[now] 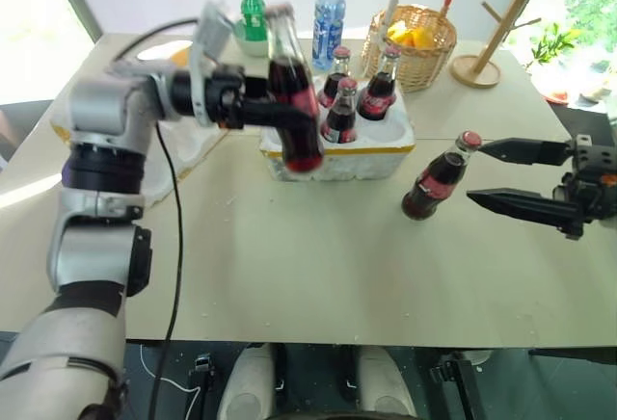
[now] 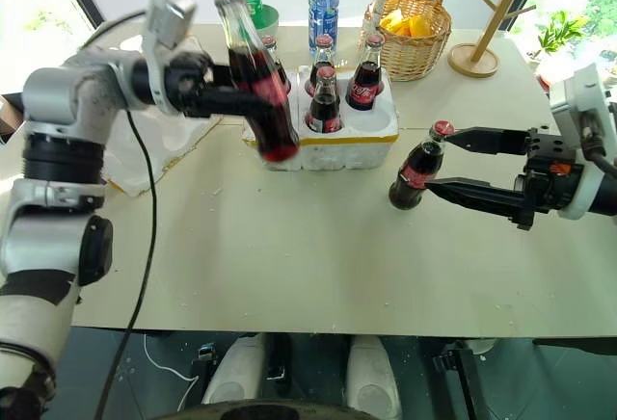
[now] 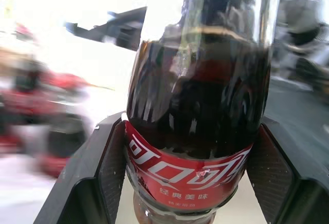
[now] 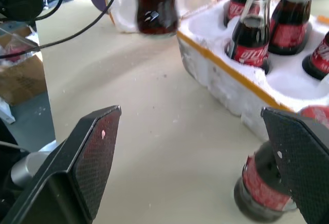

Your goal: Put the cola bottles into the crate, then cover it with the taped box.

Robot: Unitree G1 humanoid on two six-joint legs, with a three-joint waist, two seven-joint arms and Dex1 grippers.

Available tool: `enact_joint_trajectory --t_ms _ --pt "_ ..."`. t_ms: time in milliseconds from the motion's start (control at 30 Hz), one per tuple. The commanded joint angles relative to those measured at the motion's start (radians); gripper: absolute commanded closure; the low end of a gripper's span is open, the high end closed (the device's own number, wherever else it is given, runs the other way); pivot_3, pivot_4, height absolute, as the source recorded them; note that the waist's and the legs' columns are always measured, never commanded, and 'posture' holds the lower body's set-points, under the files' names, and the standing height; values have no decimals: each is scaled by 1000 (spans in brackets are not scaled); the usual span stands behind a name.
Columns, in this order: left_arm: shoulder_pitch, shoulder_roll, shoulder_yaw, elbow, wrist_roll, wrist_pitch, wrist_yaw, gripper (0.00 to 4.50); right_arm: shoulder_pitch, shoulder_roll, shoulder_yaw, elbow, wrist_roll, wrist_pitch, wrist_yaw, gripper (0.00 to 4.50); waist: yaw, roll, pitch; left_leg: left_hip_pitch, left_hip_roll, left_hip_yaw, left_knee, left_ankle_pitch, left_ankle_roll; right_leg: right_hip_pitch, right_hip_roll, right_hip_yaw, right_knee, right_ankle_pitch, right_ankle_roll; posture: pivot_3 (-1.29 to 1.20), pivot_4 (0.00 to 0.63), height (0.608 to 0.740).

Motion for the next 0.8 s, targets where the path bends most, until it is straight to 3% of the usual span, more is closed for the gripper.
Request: enact_joint_trajectory --t_ms 33,233,500,600,800 --pt "-106 -11 40 200 58 -174 75 1793 -31 17 15 5 1 -31 -17 0 2 0 0 0 0 0 0 0 0 0 0 0 0 0 0 0 150 740" --pt "-137 -78 -5 407 171 -398 111 1793 -41 32 34 -2 16 -33 -39 0 2 -1 0 -2 -1 1 0 0 0 0 0 0 0 -1 2 0 150 740" --pt "-66 -162 -26 508 276 -584 175 1793 -22 58 35 -29 29 -23 -75 0 1 -2 1 -3 -1 1 0 0 0 -1 0 0 0 -1 2 0 150 740" --pt "-34 -174 -24 519 291 -601 201 157 -11 68 25 -34 31 -19 -95 0 1 -2 1 -3 -1 1 0 0 0 -1 0 0 0 -1 2 0 150 740" --pt "-21 -109 34 424 237 -521 175 157 90 96 -43 -43 -12 -16 -164 0 0 -2 1 -2 -1 1 0 0 1 -1 -1 0 0 -1 2 0 150 740"
